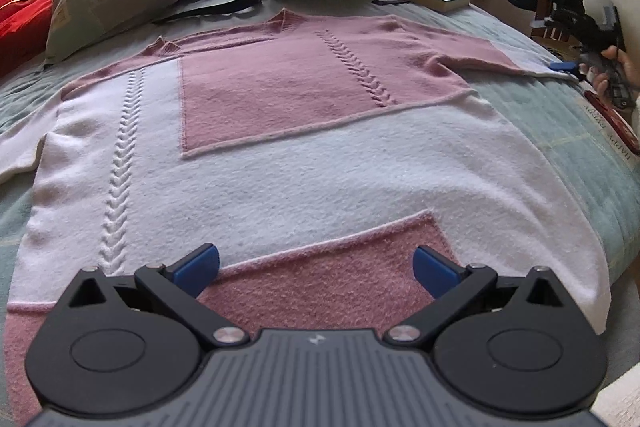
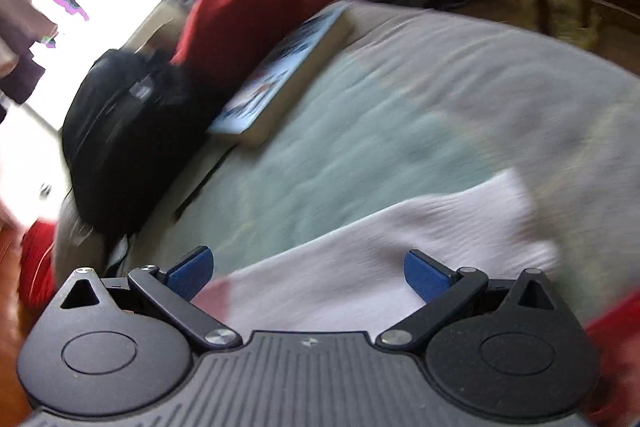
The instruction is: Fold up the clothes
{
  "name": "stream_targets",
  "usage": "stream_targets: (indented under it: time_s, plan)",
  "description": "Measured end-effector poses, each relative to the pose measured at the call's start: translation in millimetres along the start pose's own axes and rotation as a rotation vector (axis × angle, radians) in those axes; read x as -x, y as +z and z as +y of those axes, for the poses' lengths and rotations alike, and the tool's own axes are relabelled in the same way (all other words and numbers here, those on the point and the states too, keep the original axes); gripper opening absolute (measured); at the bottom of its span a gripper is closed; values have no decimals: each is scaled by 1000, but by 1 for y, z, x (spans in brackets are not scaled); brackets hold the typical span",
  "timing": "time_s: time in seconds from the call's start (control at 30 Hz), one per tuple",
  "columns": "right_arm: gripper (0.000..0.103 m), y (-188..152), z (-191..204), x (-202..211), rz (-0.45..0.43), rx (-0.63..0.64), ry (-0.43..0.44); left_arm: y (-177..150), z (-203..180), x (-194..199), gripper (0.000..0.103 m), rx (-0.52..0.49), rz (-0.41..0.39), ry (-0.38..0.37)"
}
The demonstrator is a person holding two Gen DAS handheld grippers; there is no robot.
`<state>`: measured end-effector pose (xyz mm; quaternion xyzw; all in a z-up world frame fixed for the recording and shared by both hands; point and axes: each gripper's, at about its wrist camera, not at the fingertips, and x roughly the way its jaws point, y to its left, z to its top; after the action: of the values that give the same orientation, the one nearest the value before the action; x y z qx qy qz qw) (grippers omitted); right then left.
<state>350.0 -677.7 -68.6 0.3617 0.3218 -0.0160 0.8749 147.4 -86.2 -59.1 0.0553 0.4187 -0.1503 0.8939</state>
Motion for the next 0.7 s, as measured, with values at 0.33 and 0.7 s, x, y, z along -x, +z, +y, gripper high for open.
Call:
stream_targets:
  time_s: [0.33,0.7]
  plan:
    - [103,8,-2,14,-82,32,-89,-1,-2,4,102,-6,-9,-1]
    - [103,3,13,13,-126,25,-168,-4,-5,4,102,-18,-4,7]
